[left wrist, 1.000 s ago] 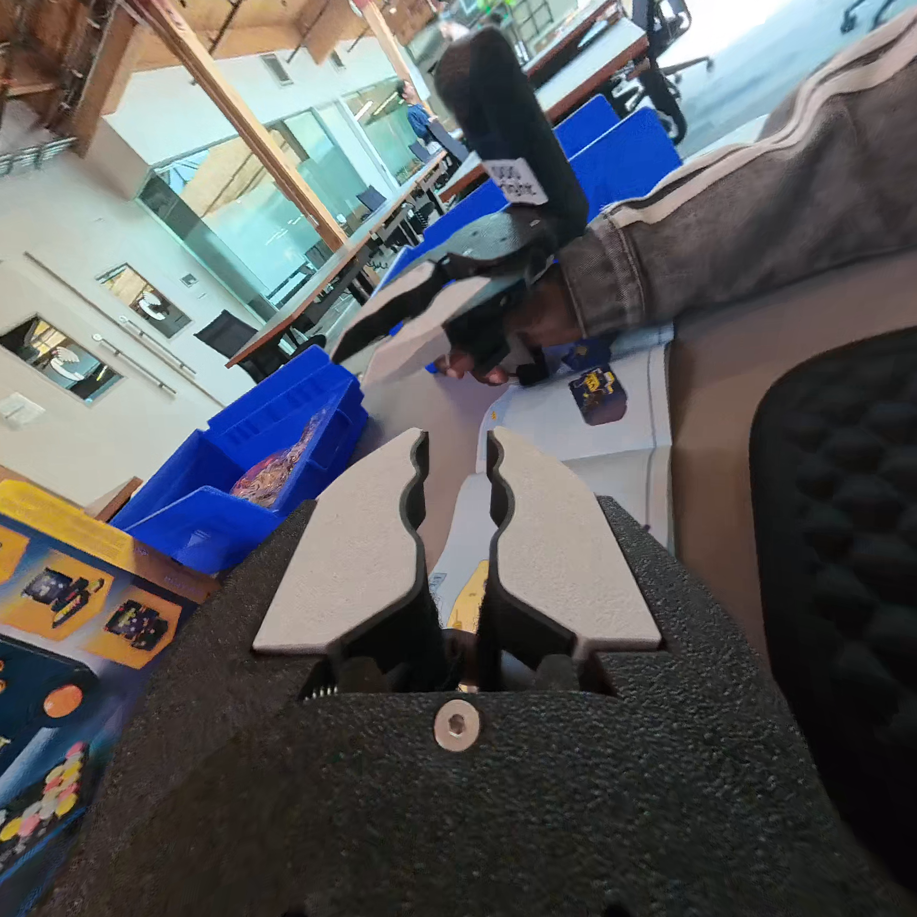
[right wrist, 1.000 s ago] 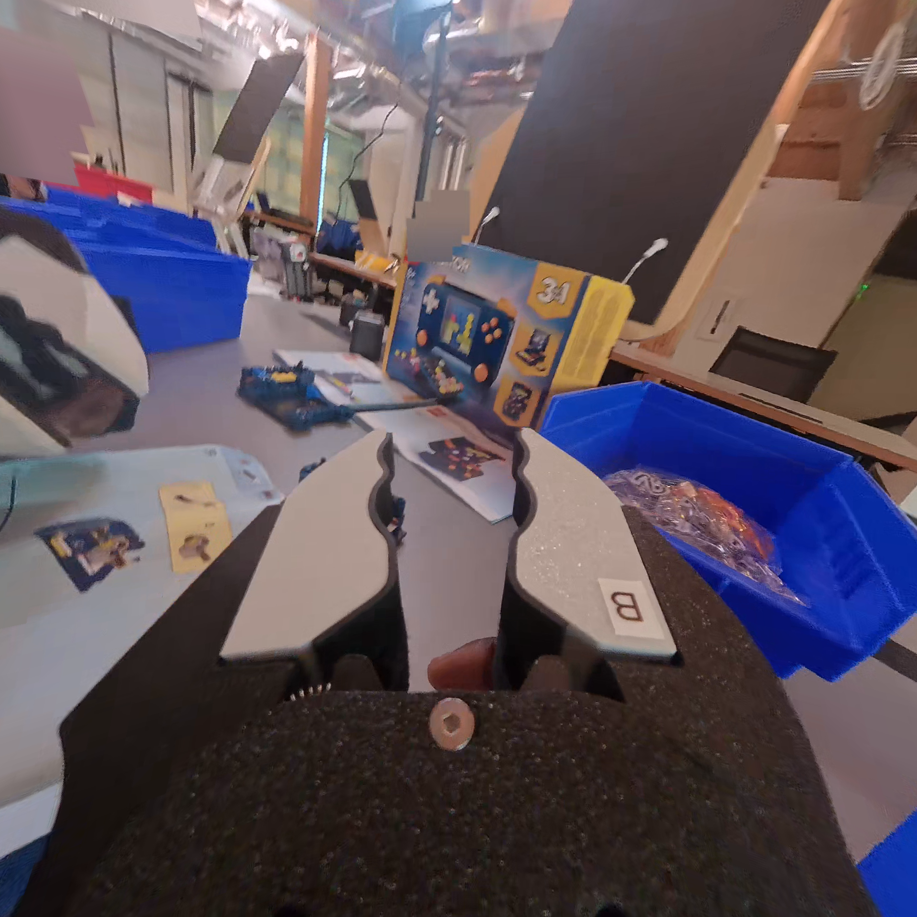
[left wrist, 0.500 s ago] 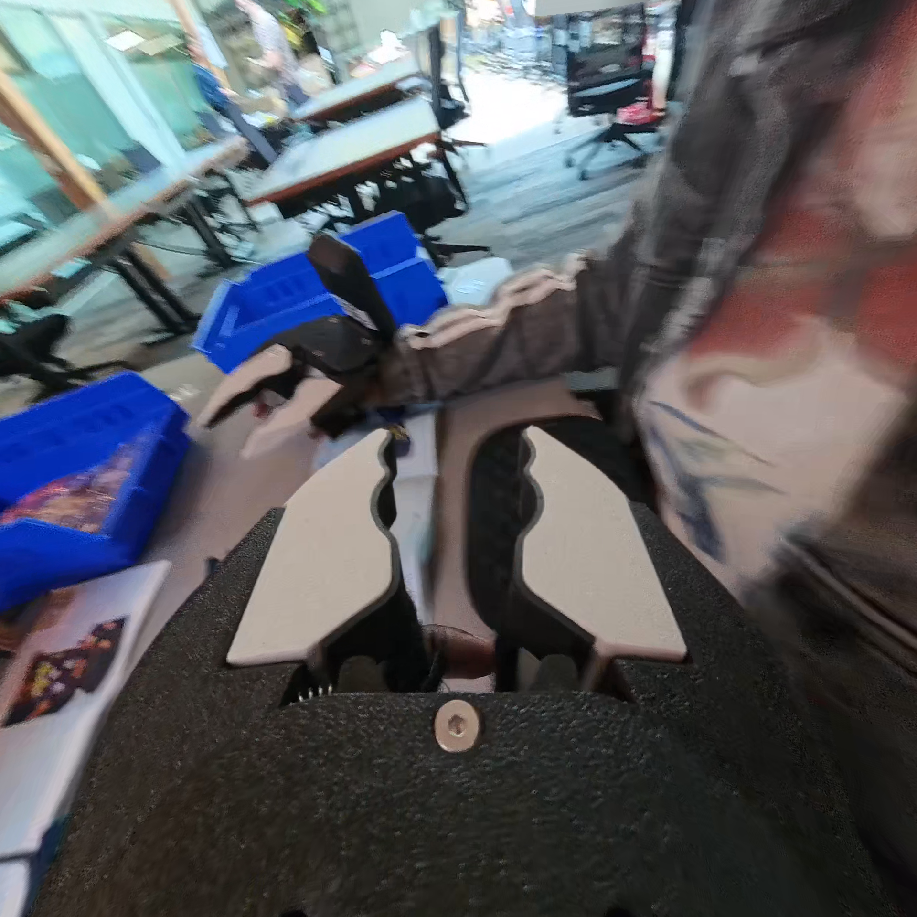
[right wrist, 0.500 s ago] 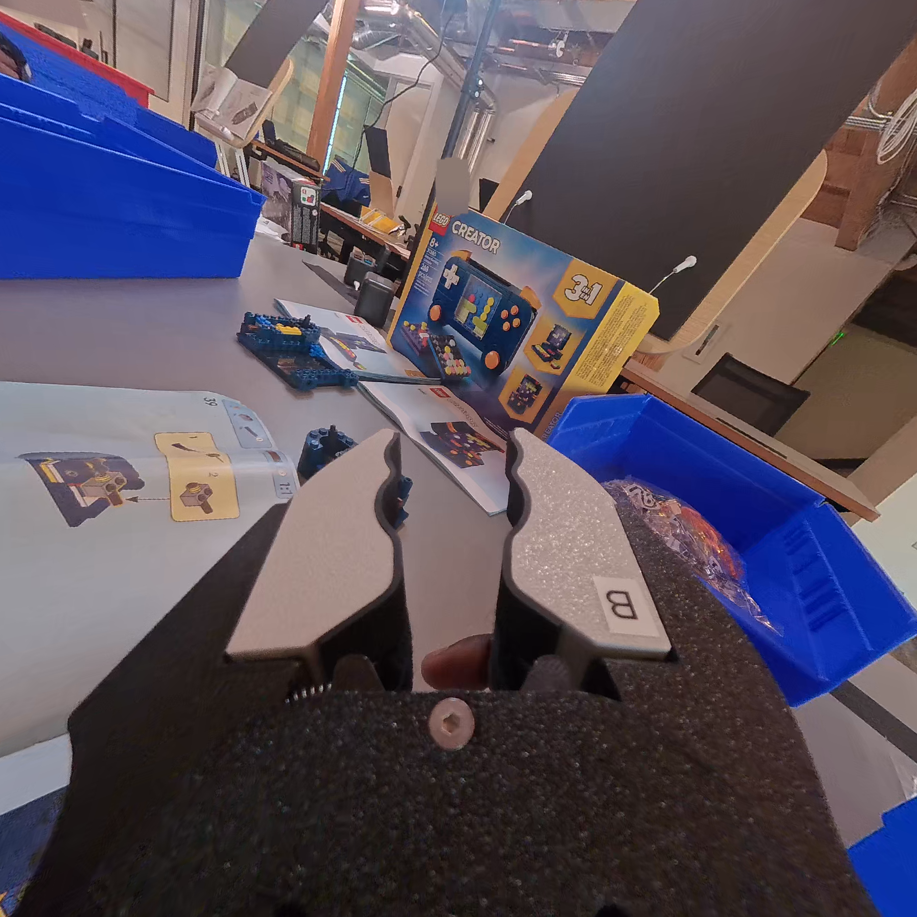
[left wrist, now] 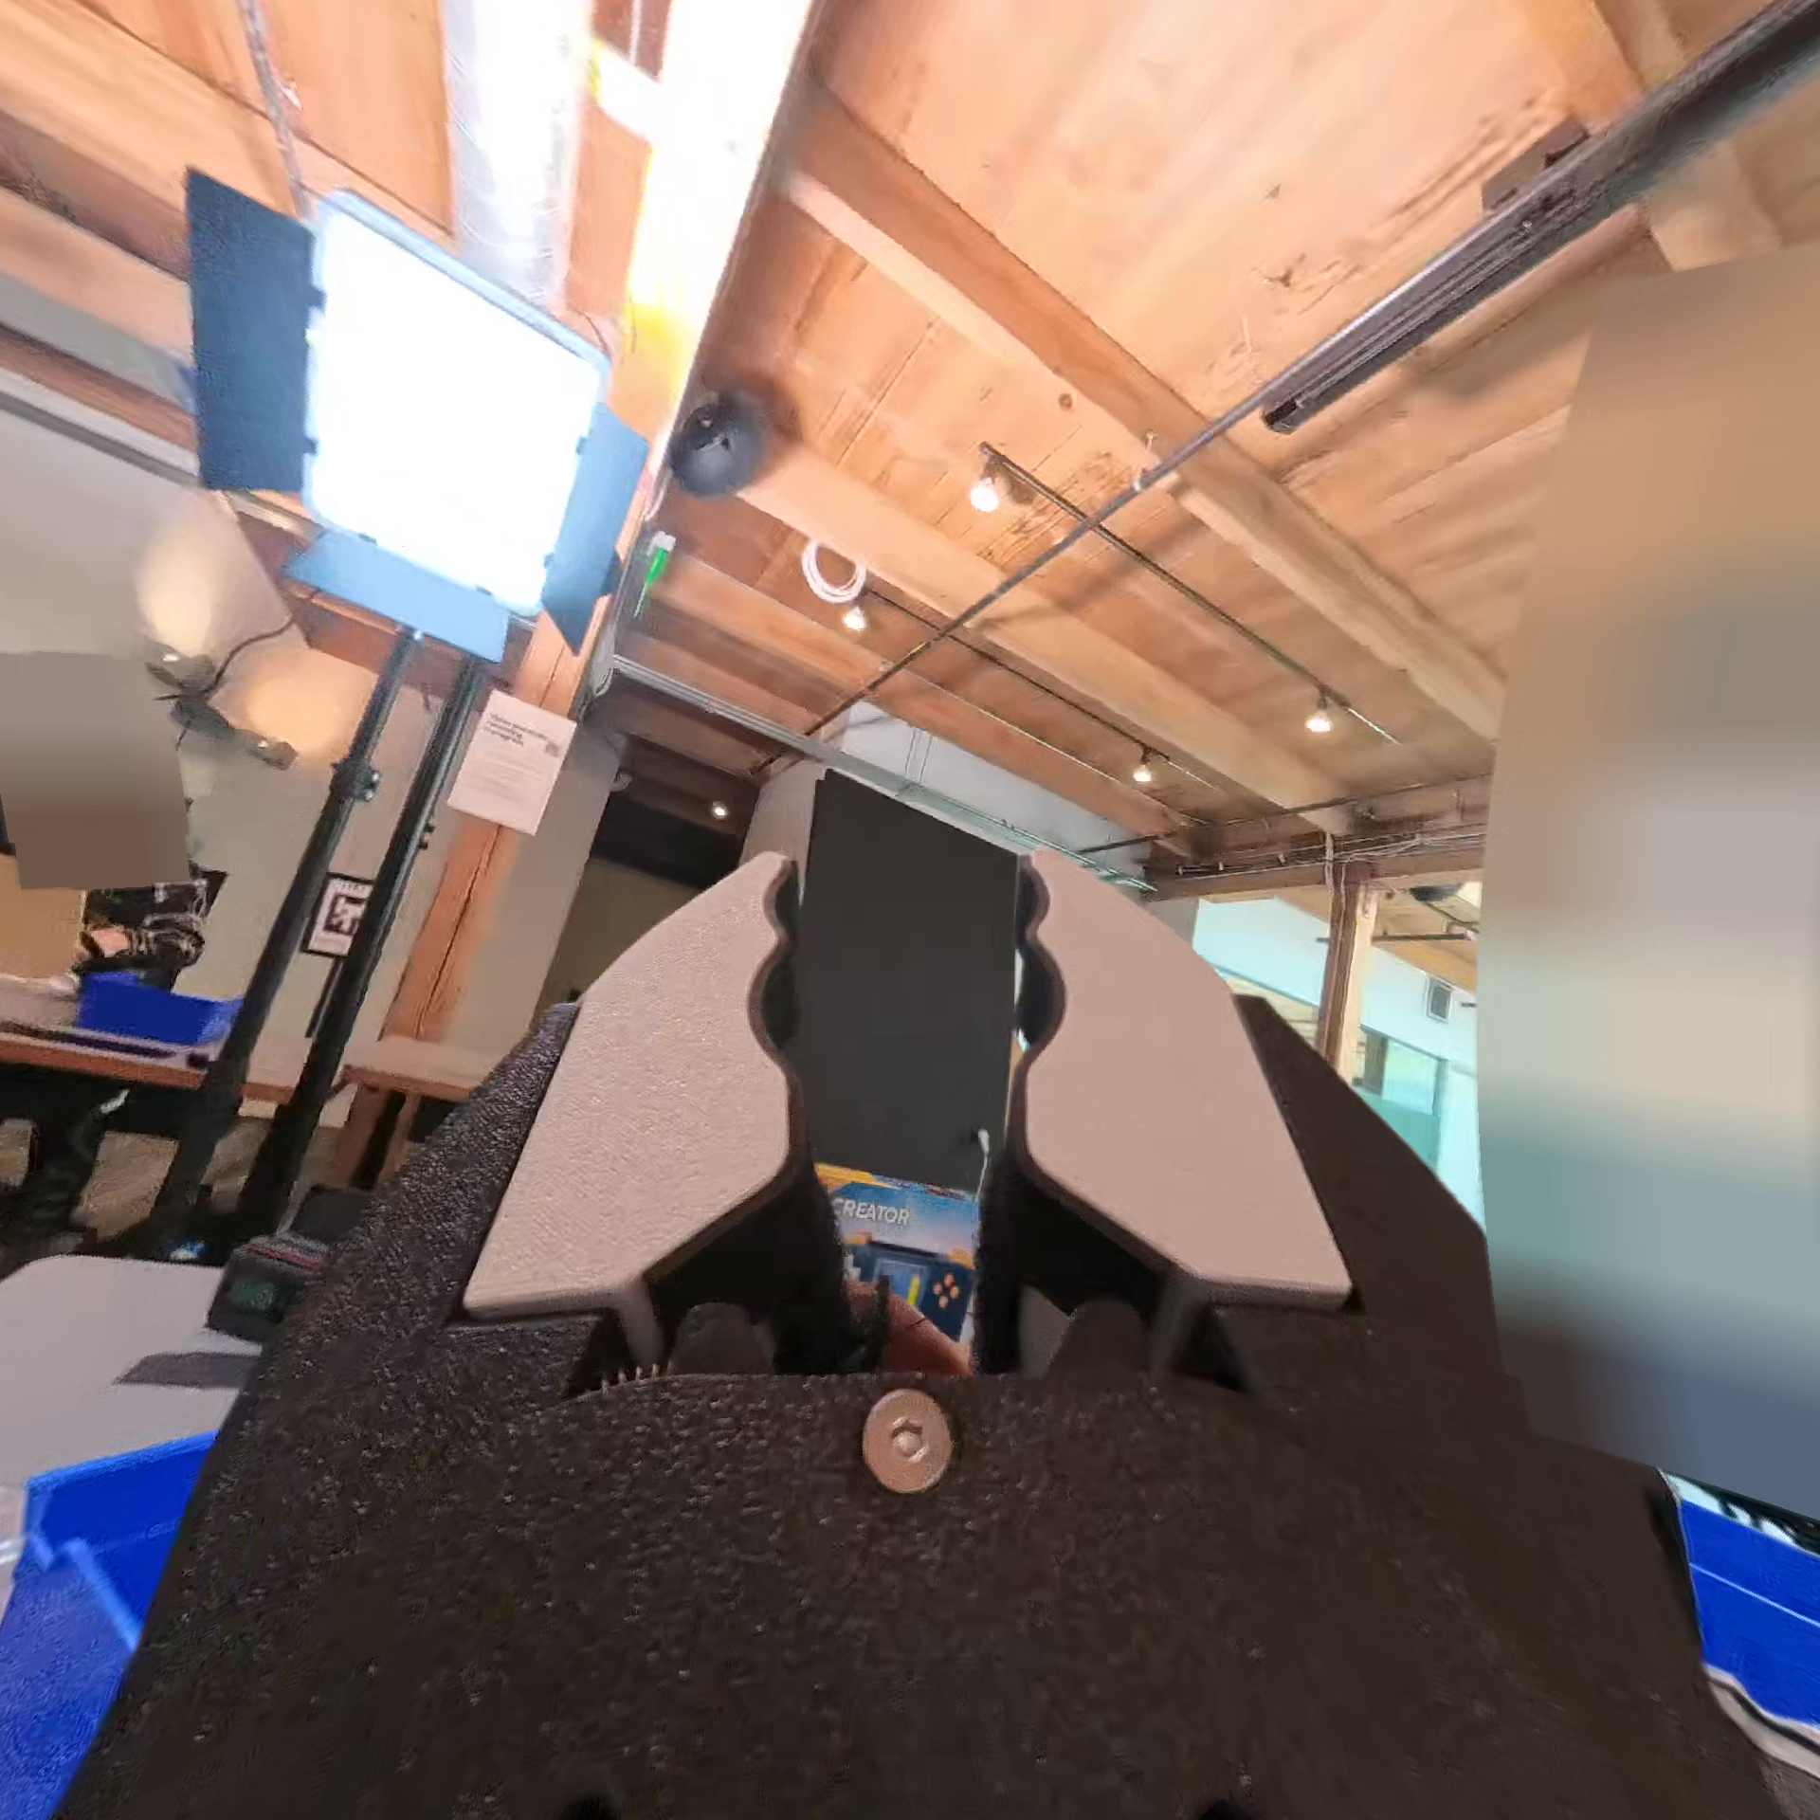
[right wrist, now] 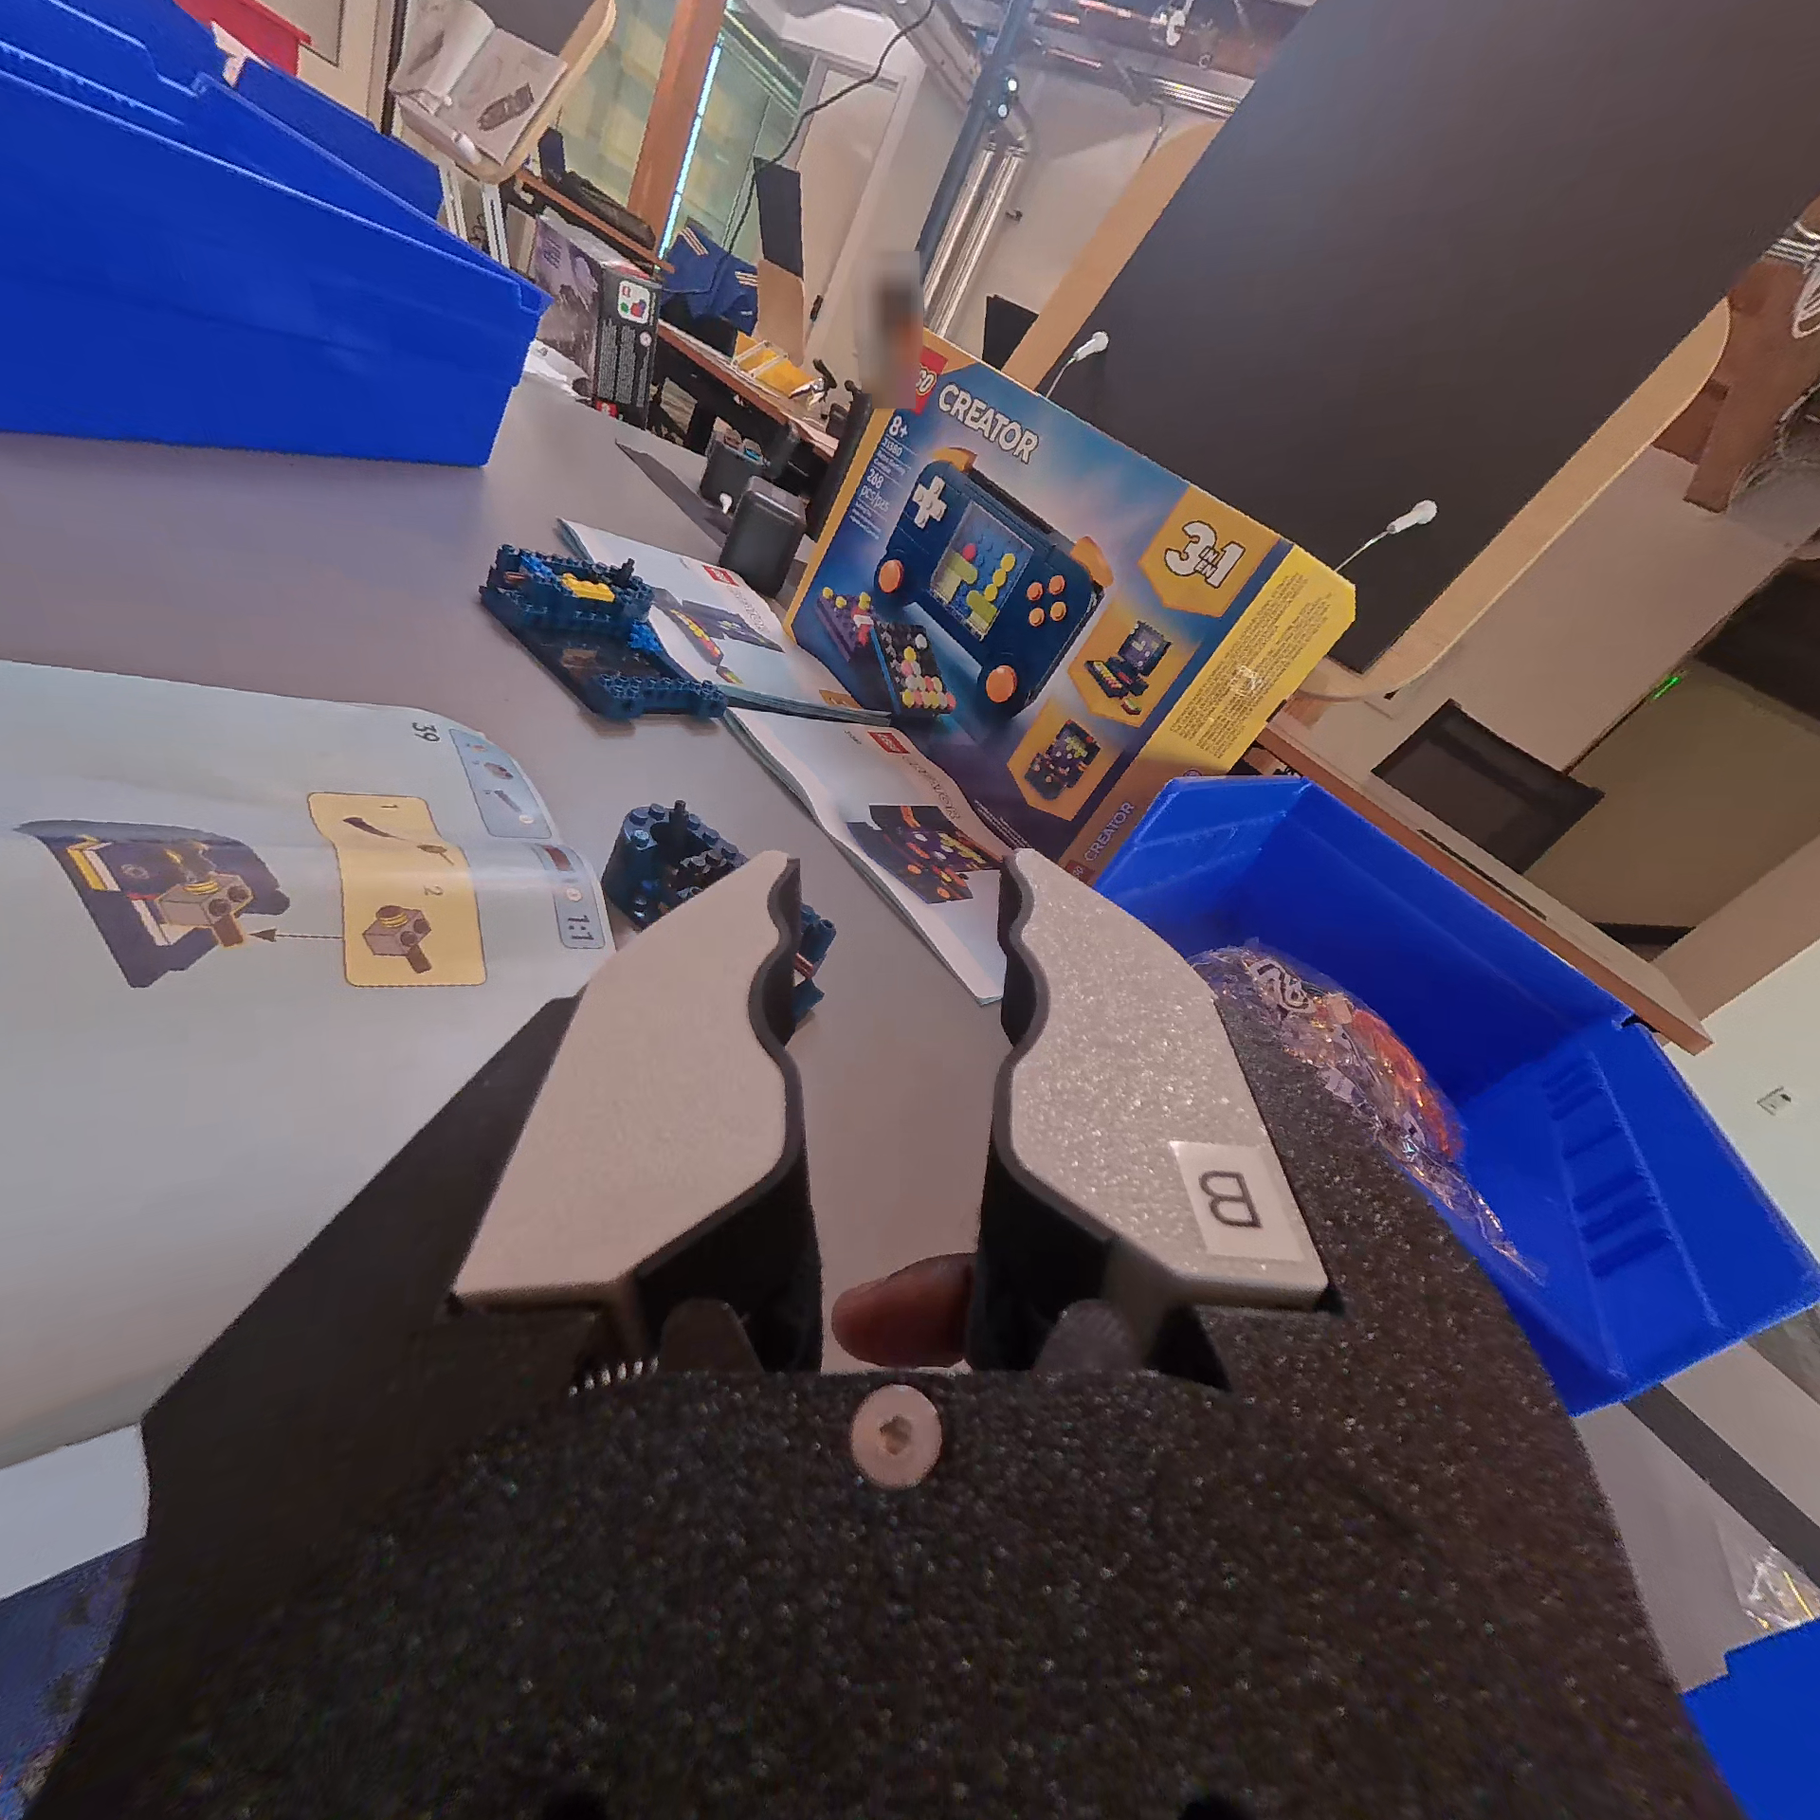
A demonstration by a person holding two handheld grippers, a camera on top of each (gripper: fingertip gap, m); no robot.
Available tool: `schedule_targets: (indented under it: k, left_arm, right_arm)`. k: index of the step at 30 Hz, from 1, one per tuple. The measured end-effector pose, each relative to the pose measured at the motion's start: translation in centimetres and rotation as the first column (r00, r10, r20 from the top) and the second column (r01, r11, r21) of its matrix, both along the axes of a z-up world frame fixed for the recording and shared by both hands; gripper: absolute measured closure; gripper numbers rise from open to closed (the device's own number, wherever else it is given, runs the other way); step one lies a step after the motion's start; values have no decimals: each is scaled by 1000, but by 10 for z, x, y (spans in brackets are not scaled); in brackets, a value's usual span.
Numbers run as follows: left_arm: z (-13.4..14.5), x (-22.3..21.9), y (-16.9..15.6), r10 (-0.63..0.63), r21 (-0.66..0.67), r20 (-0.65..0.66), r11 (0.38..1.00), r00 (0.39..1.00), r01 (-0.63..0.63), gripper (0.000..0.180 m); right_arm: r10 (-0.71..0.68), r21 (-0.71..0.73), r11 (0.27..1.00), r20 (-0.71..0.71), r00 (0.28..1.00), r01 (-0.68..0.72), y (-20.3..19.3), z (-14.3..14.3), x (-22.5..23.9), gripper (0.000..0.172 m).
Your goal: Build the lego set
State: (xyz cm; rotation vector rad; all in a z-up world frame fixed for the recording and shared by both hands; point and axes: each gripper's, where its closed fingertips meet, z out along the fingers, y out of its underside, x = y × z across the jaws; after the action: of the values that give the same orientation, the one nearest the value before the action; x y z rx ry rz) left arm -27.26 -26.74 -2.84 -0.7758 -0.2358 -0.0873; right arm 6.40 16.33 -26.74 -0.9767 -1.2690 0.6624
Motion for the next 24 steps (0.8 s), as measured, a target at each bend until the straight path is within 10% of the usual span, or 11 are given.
schedule_targets:
  k: [3,6,8,12,15,24]
  left_arm:
    - [-32,18,65,-156,-406,-97,908,983,104,145]
    - [-130,37,132,-388,-921,-130,387,912,33,144]
    - [-185,33,158,-460,-990,-140,89,877,-111,148]
    - [-261,36,186,-569,-945,40,-289,821,-154,152]
    - [-294,21,198,-585,-888,33,-389,810,-244,151]
    - [-322,23,196,-618,-866,70,-427,783,-260,172]
  right_arm:
    - [1,11,1000,17,1000,-1,-1,-2,-1,134]
    - [4,32,999,47,999,-5,-3,-6,-4,135]
    - [10,48,999,66,998,-13,-5,-9,-5,135]
    - [20,67,997,97,995,-27,-8,-13,-6,134]
    - [21,66,997,102,995,-28,-8,-14,-5,134]
    - [14,56,998,107,994,-21,-4,-14,-2,134]
